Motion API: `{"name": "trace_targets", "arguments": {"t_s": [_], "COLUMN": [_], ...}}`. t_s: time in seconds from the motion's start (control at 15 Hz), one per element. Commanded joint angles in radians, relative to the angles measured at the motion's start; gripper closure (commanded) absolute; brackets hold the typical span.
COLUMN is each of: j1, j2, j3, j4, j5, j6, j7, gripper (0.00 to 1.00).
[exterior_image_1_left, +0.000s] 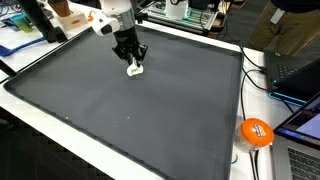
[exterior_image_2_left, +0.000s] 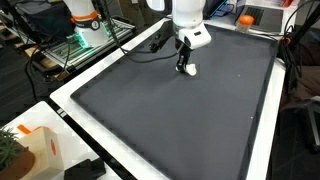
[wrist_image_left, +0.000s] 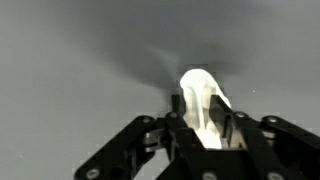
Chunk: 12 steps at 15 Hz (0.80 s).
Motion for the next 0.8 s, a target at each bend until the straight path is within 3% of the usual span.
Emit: {"name": "trace_targets", "arguments": {"t_s": [0.0,0.27,0.4,0.73], "j1": [0.088,0.12,0.1,0.107], "j2": [0.037,-0.034,-0.065,-0.098], "j3": [-0.079,-0.1,-0.067,-0.081], "j4": [0.028,-0.001,-0.012,-0.008], "j5": [-0.154,-0.233,-0.191,-0.209], "j6": [0.019,-0.068,-0.114,-0.095], "j7": [0.158,0.242,0.207,0.258], "gripper": [0.31,0.01,0.0,0.0]}}
